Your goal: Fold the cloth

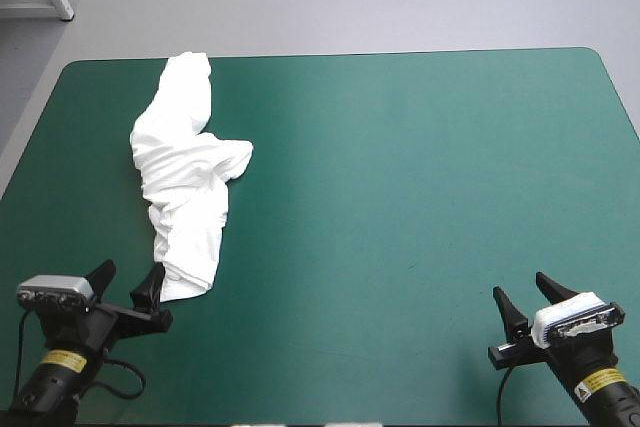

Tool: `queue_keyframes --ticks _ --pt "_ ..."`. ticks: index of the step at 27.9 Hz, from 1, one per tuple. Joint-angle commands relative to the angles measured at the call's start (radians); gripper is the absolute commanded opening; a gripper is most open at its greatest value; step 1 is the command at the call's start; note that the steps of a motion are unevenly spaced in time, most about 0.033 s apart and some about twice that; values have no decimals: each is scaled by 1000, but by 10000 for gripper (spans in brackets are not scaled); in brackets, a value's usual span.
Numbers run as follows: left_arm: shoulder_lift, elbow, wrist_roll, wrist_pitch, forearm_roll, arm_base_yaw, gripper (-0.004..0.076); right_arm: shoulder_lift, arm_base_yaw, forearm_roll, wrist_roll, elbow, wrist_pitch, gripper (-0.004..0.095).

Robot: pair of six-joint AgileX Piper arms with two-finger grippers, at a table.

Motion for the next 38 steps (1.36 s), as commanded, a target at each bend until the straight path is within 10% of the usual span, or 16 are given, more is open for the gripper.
queue_keyframes --ticks 1,14,30,38 --pt "242 -168 -103 -105 57 -2 530 9 2 -3 -3 -28 -70 575" --pt "1197 -888 -101 -13 38 108 530 9 2 -3 1 -28 -56 575" --pt "1893 -1604 -41 466 -63 145 514 9 2 -7 1 -28 -55 575" --pt "1986 -1708 62 494 -115 124 -3 9 2 -17 1 -28 -56 575"
